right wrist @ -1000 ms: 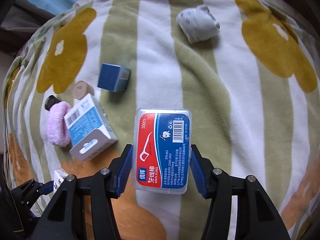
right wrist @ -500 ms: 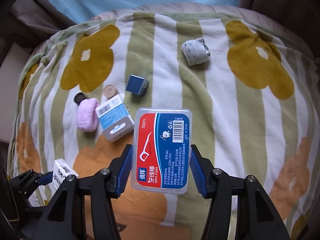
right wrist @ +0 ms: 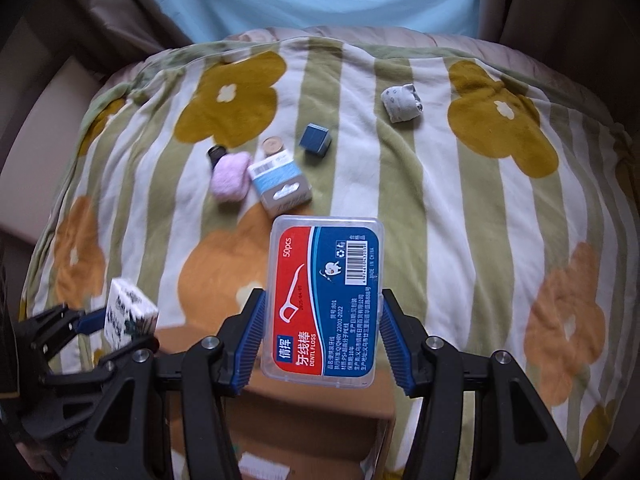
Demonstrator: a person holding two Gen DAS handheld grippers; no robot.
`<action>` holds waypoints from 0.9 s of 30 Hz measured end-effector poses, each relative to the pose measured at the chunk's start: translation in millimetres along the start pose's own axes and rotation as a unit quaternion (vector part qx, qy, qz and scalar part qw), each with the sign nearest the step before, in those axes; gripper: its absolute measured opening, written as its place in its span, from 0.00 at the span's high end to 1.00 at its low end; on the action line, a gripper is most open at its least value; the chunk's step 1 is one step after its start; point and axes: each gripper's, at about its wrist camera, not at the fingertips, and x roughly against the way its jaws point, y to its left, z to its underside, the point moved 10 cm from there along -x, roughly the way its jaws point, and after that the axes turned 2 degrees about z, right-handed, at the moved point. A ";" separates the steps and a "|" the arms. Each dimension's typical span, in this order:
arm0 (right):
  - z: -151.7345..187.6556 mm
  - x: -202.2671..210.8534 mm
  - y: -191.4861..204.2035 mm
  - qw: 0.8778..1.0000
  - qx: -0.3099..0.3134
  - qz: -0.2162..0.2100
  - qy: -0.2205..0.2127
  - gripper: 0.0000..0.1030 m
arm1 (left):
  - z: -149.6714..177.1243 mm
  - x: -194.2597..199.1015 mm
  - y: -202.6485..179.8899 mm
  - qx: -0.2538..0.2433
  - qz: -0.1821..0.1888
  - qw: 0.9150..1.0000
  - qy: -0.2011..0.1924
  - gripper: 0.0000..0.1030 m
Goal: Organize objects
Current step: 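Close the left tool on the tissue pack while the right tool grips the floss case and lifts, then carry both items over the cardboard box and open both tools to drop them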
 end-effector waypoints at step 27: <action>174.7 -42.8 30.7 0.997 -0.057 -0.009 0.058 0.51 | 129.7 -36.6 4.2 0.009 0.002 0.999 0.035 0.56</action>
